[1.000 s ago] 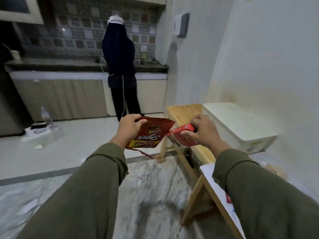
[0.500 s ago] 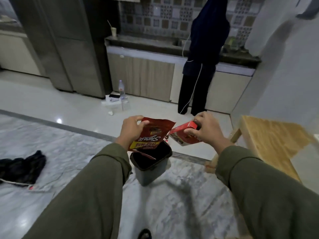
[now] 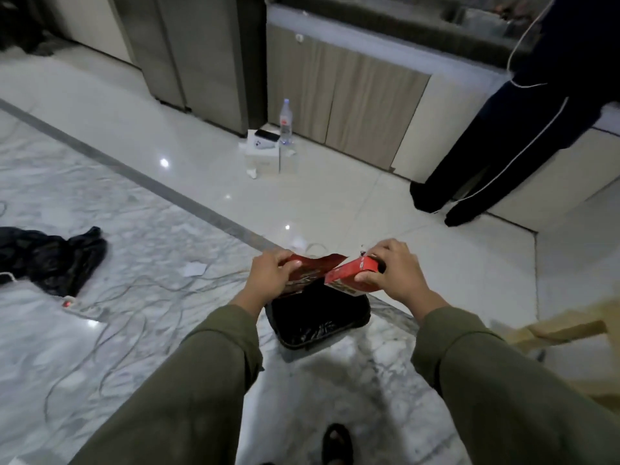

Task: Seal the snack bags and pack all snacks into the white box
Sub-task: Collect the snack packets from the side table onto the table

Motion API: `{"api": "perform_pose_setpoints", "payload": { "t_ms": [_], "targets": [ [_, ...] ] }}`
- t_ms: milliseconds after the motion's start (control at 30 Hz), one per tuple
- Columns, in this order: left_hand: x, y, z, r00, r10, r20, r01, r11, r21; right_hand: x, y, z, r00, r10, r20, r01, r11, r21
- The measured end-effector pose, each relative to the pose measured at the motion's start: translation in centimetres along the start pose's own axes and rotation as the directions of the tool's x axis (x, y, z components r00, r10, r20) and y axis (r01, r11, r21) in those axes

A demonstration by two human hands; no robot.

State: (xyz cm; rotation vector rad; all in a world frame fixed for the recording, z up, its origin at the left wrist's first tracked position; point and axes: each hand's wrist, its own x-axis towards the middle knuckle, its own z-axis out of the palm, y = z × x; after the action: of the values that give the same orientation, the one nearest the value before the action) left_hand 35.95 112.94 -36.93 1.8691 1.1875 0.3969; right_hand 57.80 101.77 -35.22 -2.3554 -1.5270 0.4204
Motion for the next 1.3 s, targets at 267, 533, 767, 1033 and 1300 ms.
{"api": "perform_pose_setpoints", "payload": {
  "t_ms": [267,533,767,1033,1300],
  "targets": [
    [9.2,-10.8,11.1,0.996,-0.084,0.014,0.084,0.996,-0.016,10.4,8.0,12.6,0.988,-0.073,0.135,0.076,0.997,-0.013],
    [13.5,-14.3,15.2,0.971,-0.126,0.204,0.074,0.967,0.246,13.1,11.3,17.1,0.959,0.002,0.284,0.024,0.996,-0.088],
    [14.2,-2.8,10.1,0.942,-0.158,0.295,0.034,0.922,0.386,11.5,9.4,5.5,0.958,0.102,0.267,-0.087,0.994,-0.069],
    [15.3,14.7,4.9,0.938,0.019,0.345,-0.199,0.847,0.493,8.6,7.8,-11.3,0.981,0.168,0.098,-0.170,0.985,0.010],
    [14.1,27.2,7.3,0.815,0.272,0.511,-0.519,0.736,0.436,0.5,9.6,-21.1,0.906,0.390,-0.165,-0.394,0.919,0.012]
  ]
}}
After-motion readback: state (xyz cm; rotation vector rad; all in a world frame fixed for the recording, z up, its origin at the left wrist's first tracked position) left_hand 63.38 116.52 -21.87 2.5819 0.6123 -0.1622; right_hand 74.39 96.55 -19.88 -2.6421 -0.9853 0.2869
